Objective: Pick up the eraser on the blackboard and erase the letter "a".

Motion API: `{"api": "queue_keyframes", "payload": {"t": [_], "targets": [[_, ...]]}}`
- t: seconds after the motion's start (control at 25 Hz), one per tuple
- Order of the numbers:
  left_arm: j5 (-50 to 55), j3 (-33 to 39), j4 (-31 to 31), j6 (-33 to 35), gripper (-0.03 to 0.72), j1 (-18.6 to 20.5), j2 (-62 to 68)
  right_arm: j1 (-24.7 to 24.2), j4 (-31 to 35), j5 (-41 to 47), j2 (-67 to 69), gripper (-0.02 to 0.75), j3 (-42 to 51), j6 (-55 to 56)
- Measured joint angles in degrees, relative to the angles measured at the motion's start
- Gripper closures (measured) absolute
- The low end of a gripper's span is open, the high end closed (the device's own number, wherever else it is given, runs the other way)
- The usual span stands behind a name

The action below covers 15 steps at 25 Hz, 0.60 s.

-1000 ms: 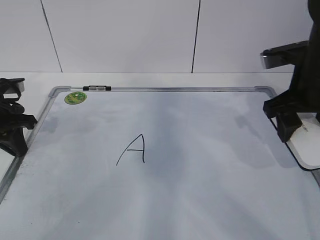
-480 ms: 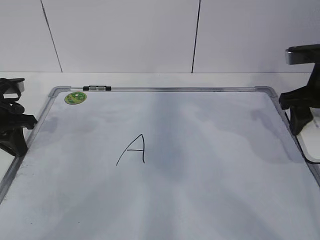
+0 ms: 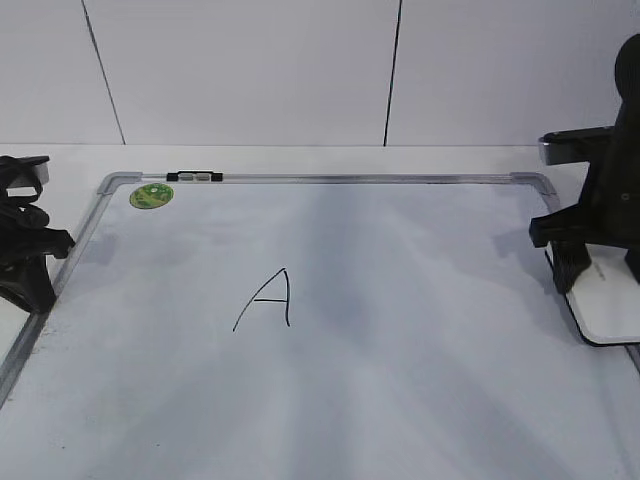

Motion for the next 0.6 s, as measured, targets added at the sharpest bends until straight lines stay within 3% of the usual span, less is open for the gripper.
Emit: {"api": "queue_keyframes", "payload": {"t": [0.6], "targets": [[0.0,-0.09,-0.1,0.0,0.617,0.0,0.0,0.0,-0.54,-1.01,0.22,0.174,0.0,0.13]]}}
